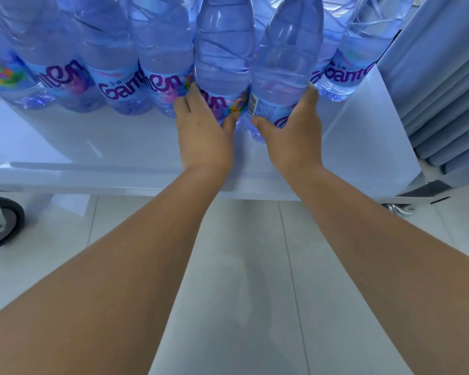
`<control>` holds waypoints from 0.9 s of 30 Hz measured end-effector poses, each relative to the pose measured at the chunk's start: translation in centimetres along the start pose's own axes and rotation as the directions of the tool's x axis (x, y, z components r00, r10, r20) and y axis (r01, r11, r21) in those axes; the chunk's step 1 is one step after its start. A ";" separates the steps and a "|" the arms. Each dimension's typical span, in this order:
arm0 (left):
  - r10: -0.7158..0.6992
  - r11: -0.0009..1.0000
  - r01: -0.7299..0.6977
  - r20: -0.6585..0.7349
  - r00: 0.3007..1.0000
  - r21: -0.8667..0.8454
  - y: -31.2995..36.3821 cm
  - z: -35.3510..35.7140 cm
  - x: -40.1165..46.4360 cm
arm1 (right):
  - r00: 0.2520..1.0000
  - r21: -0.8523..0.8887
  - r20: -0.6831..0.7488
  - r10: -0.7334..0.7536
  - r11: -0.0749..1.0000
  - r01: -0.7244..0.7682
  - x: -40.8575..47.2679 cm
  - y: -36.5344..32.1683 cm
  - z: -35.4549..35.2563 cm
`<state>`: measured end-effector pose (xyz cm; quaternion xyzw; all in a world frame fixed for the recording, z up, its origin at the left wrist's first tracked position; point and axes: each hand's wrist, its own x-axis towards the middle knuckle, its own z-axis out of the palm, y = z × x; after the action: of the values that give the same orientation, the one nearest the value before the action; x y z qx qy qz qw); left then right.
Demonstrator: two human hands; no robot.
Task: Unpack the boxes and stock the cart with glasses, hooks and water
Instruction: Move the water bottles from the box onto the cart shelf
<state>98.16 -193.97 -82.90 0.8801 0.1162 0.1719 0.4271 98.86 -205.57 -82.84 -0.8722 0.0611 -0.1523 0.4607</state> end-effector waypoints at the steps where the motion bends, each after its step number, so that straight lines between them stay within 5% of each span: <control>1: -0.022 1.000 0.022 -0.009 1.000 0.010 0.2 0.3 0.3 | 1.000 -0.006 -0.005 0.001 1.000 -0.001 0.4 0.0 0.2; 14: -0.113 0.981 0.113 -0.008 0.994 0.159 1.2 1.3 1.8 | 0.996 0.030 -0.089 0.020 0.999 -0.017 2.8 0.6 2.8; 19: -0.145 0.970 0.103 0.185 0.972 0.219 0.4 -2.8 -1.8 | 0.997 -0.146 0.074 0.026 0.989 -0.015 0.2 -0.6 0.8; 22: -0.143 0.884 -0.033 0.337 0.931 0.466 1.2 -8.5 -4.6 | 0.977 -0.239 0.214 0.014 0.970 0.038 -4.3 -4.7 -1.0; 27: -0.253 0.788 -0.097 0.462 0.850 0.608 4.8 -21.2 -7.4 | 0.837 -0.199 0.528 -0.147 0.936 0.290 -11.4 -15.4 -4.7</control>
<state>83.19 -184.45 -68.37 0.9767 0.0831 -0.1382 0.1415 86.03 -197.68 -70.07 -0.9371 -0.1422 0.0390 0.3164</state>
